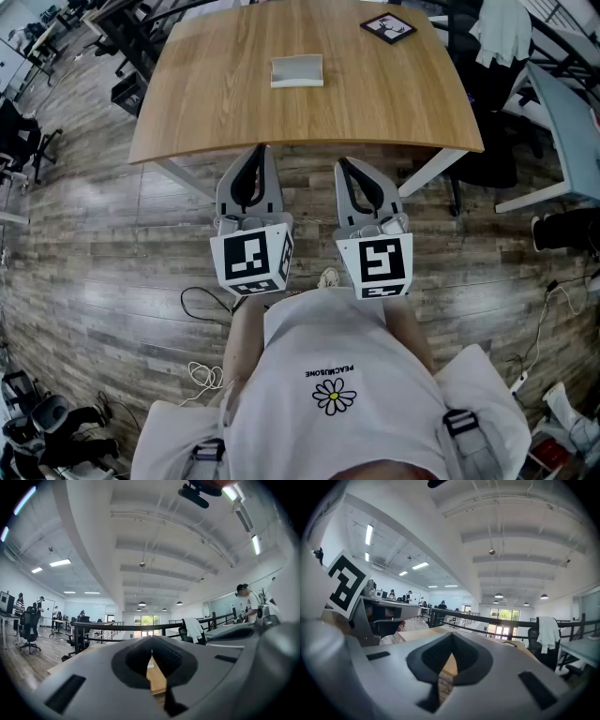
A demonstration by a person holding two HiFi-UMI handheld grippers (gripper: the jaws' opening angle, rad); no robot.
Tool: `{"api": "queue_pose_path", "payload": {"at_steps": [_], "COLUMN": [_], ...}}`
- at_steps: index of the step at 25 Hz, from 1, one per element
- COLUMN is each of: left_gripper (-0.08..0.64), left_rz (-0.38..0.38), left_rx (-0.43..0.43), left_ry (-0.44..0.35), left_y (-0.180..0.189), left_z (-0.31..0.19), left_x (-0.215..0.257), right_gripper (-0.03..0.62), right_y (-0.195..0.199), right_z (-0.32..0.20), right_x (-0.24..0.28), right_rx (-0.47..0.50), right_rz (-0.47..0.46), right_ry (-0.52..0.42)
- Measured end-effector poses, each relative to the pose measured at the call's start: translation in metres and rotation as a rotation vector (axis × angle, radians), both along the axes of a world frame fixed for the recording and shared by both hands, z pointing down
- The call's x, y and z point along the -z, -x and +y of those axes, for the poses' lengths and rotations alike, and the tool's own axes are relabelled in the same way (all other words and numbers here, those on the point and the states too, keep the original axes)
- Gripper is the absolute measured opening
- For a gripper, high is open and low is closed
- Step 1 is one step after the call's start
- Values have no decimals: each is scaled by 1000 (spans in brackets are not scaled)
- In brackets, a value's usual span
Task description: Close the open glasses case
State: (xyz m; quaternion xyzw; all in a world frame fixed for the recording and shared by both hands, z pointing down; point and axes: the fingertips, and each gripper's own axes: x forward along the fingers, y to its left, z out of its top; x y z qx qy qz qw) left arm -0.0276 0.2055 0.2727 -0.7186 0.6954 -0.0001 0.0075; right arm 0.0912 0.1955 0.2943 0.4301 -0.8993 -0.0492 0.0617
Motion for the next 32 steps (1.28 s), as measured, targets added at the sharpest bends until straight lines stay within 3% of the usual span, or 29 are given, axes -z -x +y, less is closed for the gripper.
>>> {"api": "queue_pose_path", "payload": {"at_steps": [12, 19, 24, 32], "left_gripper": [17, 17, 17, 17], "left_rz": [24, 38, 107, 89], "left_rx": [-18, -31, -16, -20], "left_ry": [-12, -13, -7, -45], "left_y": [-6, -14, -6, 2], "left_z": [-3, 4, 4, -42], "left_x": [-2, -4, -14, -13], "right_gripper": [6, 6, 8, 8], "right_y": [-3, -18, -13, -5], "right_z": [4, 5, 9, -22], "right_x": [-4, -6, -19, -14], "right_rx": [19, -5, 21, 48], "right_rz": [25, -72, -32, -2], "right_ry": [-8, 22, 32, 2]}}
